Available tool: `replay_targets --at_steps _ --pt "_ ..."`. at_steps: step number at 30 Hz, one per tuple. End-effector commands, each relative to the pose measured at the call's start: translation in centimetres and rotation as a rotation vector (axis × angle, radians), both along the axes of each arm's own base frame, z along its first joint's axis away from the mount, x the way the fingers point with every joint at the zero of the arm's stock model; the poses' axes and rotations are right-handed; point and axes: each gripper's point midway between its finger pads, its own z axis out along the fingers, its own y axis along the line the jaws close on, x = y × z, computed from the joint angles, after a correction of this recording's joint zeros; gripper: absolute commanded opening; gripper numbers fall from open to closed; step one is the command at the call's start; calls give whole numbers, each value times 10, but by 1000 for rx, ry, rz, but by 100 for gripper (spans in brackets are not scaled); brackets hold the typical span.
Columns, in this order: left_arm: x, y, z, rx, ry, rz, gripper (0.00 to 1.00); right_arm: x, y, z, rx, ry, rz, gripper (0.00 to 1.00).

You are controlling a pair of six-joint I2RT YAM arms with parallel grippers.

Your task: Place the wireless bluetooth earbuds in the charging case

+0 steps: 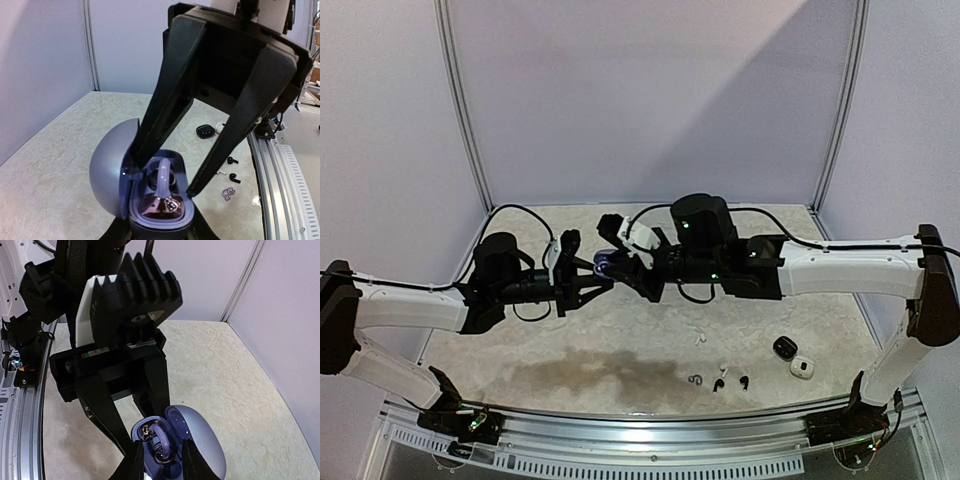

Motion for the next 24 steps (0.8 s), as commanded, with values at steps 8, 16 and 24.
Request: replay_targets --at_steps 8,16,24 --pt "-6 -4 12 -35 -34 -16 0 -4 -11 40 38 -15 12 30" --pt "-5 -3 11 -35 -34 -6 0 -14 -17 57 84 15 32 25" --pt "-2 0 19 -62 -50 30 0 -8 -16 49 79 78 -48 8"
